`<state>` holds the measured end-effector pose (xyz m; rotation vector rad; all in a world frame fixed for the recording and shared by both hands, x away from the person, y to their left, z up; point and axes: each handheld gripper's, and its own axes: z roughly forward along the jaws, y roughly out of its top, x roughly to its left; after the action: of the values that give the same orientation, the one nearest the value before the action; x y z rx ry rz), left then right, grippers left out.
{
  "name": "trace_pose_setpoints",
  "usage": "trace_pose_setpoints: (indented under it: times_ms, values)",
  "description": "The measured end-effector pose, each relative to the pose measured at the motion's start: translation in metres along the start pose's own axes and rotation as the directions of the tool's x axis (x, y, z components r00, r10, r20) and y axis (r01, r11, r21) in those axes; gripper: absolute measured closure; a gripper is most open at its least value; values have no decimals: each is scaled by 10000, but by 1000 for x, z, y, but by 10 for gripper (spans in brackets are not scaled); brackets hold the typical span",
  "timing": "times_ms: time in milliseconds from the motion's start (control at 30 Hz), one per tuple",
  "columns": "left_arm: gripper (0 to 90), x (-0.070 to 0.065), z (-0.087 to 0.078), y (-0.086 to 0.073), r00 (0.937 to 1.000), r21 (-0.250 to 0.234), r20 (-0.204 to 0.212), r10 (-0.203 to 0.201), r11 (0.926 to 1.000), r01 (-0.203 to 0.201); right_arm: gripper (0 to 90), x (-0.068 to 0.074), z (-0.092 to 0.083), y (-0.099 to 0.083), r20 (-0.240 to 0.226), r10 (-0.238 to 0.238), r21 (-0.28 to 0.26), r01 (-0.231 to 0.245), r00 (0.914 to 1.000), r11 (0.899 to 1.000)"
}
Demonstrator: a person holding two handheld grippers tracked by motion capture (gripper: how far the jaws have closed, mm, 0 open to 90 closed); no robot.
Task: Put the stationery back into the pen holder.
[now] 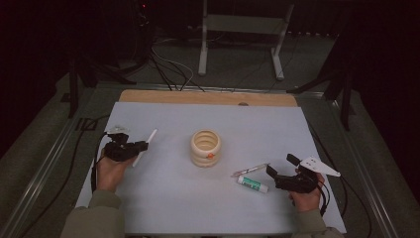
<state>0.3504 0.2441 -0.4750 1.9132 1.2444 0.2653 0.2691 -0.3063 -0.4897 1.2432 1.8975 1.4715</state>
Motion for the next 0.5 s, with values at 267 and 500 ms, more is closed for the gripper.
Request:
trace_pose_setpoints:
  times_ms: [267, 500]
  values:
    - [794, -10, -5, 5, 9983, -610, 561, -183, 9979, 217, 0, 0, 0, 0, -8, 16, 26, -16, 10000, 10000]
    - [794, -24, -10, 18, 9975, -1037, 706, 98, 9946, -25, 0, 0, 1, 0, -6, 43, 37, -43, 10000, 10000]
